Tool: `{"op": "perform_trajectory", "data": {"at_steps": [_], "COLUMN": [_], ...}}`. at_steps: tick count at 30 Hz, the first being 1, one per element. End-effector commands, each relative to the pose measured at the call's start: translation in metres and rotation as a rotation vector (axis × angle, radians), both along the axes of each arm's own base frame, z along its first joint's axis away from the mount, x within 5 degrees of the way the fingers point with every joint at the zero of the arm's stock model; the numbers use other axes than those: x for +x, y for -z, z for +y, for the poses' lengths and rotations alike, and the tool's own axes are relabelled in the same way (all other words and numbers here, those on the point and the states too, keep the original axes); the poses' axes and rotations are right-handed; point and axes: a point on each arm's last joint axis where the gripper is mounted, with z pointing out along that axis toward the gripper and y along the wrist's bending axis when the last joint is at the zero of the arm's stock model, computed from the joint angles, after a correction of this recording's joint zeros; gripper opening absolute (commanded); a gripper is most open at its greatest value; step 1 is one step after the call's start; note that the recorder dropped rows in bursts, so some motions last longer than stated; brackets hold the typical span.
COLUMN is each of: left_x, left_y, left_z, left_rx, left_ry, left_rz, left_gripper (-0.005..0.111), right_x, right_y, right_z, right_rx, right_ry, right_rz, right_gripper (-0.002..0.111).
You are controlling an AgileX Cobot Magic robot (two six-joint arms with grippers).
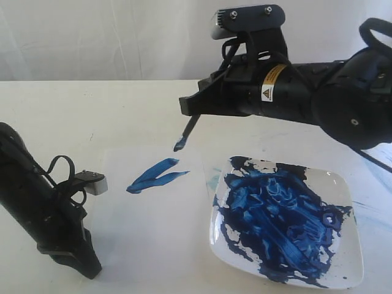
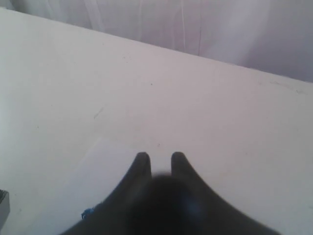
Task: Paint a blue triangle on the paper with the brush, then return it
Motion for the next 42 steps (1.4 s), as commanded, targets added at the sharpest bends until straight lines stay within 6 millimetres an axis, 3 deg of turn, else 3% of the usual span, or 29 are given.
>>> {"op": "perform_trajectory", "data": {"at_steps": [1,11,25,42], "left_x": [-0.004,-0.003,-0.003,-0.003], "left_y": [0.001,0.001,0.001,0.001], "left_z": [-0.001,-0.001,-0.001,-0.001], "left_rx": [-0.005,-0.004,-0.004,-0.002], "left_ry": [0.017,0.015,0.015,0.012], "left_rz": [0.026,0.022,0.022,0.017], "left_gripper": [0.000,0.000,0.000,0.000], "right_x": [0.003,0.012,0.012,0.003], "right_y": [0.000,0.023,0.033,0.021], "right_z": [0.004,0.012,0.009,-0.003], "right_rx": [0.046,0.007,-0.068,-0.124], "right_ry": [-0.024,-0.023,-0.001,0.030], "right_rz": [-0.053,-0.002,0.065,0.103], "right_gripper": [0.000,0.000,0.000,0.000]}}
